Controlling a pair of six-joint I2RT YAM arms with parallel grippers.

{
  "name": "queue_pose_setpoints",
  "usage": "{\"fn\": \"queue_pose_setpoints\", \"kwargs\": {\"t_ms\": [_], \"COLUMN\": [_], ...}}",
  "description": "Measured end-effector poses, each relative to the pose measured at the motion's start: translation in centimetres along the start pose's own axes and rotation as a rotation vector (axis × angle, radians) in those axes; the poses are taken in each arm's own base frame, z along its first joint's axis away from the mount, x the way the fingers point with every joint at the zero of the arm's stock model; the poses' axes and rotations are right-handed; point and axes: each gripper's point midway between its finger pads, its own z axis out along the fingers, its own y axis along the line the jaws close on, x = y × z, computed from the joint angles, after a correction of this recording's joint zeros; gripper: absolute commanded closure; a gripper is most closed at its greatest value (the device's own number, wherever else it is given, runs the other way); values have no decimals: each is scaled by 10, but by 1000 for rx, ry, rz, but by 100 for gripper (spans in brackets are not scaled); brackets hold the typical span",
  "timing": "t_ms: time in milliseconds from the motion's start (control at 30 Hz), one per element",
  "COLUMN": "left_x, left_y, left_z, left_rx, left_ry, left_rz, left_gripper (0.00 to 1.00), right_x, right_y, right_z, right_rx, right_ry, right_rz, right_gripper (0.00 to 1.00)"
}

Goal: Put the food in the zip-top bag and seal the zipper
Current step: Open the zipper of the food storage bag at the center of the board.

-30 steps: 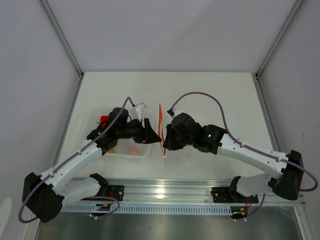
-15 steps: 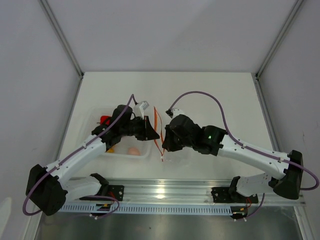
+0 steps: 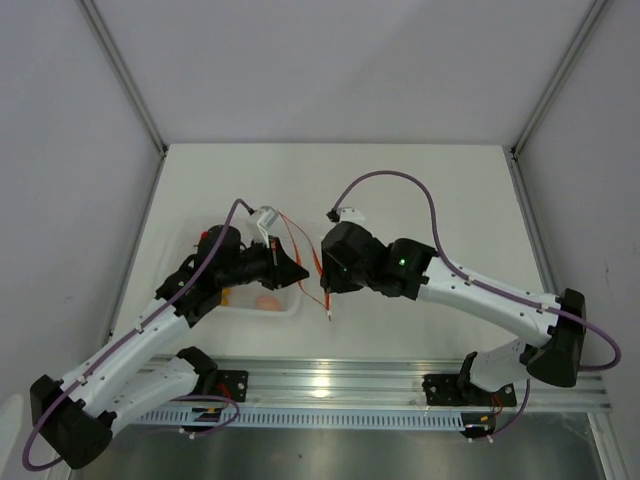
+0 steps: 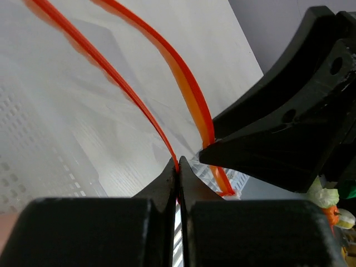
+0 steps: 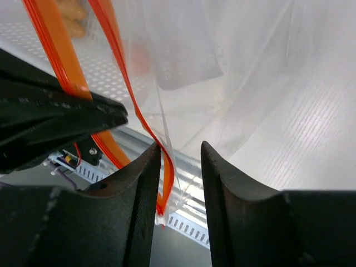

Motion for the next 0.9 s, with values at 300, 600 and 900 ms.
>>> {"fn": "queue_pose_setpoints", "kwargs": {"t_ms": [300,600,900], "left_x": [6,10,9], "left_y": [2,2,1], "left_z": [-2,-2,-3], "left_rx": [-36,-39,-41], "left_ry": [2,17,11], "left_rz": [16,14,14], "left_gripper": [99,100,99], "right_x": [-44,-52,-41], "right_y": [34,35,21], "right_z": [5,23,24], "right_rx": [0,80,167], "right_ry": [-57,-46,-35], "right_rz": [-28,-78,-86], "right_gripper": [55,62,69]}}
